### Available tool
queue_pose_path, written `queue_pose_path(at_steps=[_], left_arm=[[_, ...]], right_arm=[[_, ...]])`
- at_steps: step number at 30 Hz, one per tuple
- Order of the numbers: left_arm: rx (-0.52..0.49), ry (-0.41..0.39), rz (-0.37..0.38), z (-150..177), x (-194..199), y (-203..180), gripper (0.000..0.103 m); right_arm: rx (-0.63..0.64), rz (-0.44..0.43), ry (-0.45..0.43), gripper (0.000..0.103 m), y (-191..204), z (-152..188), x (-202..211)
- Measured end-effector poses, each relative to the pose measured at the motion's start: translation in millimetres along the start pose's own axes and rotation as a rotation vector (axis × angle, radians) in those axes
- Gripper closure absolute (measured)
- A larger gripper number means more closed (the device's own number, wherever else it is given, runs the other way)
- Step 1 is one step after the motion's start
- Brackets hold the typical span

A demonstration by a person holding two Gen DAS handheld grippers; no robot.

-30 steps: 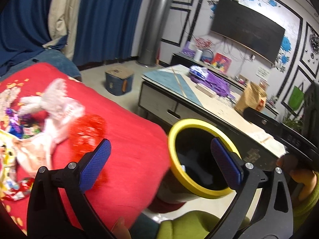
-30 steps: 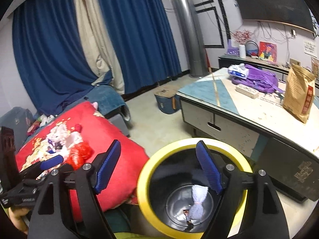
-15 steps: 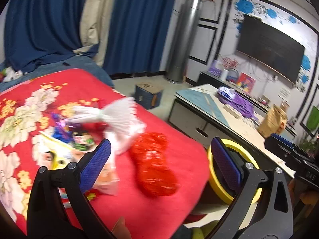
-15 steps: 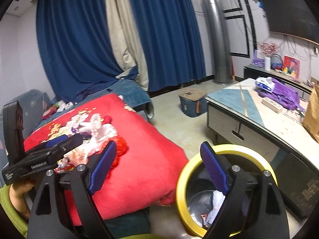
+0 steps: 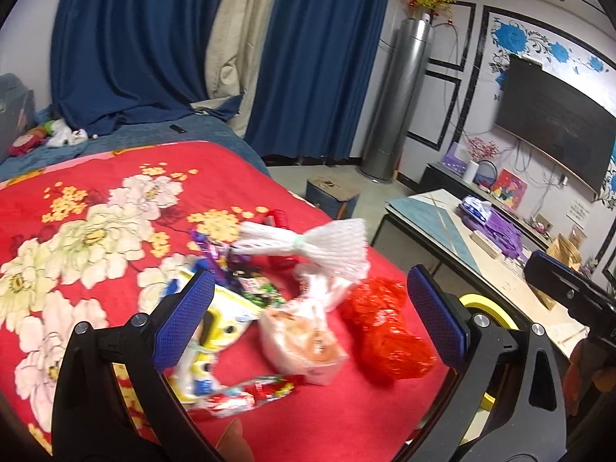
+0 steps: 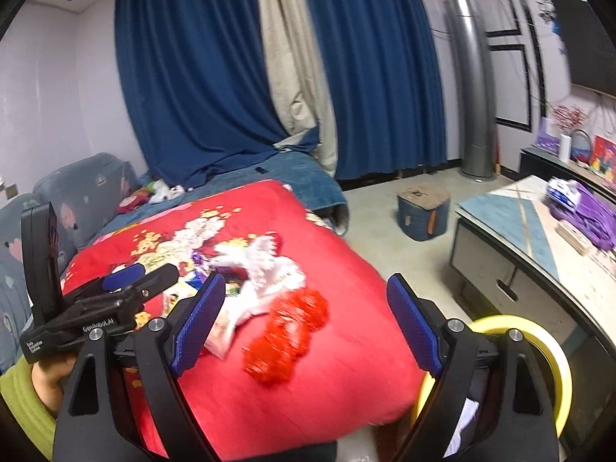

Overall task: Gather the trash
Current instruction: 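Move both open tools back over the trash on the bed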

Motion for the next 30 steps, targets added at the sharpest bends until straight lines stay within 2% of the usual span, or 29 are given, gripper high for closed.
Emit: queue_pose_path(at_steps=[7,16,23,30], left_arm=[[0.040,-0.003,-0.062,-8.3,4.0,38.1,0.011],[0.072,0.027,-0.124,-6.7,0.3,76.5,0.011],[0.086,0.076,-0.145,4.5,-9.8,95.9,0.011],[0.112,0.137,-0.129,15.7,-22.9,105.3,0.011]], right_arm=[[0.041,-0.066,0.020,0.020,26.6,-21.3,-35.6],[0.064,-0.103,0.106,0.020,43.2,-22.1,-86.8],[0.060,-0.105,0.155,0.020,45.0,-20.5,-118.7],[0.067,-0.100,0.177,0.020,46.3,-20.6,-138.1]])
Point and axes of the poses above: each gripper's, at about its wrist camera, not at the fingertips, and x roughly against the way its jaws point, y to its left, z to its underside, the point moved 7 cm from there along -x, roughly the way its jaws point, and after that the axes turned 14 degrees about x, right-handed, at the moved point
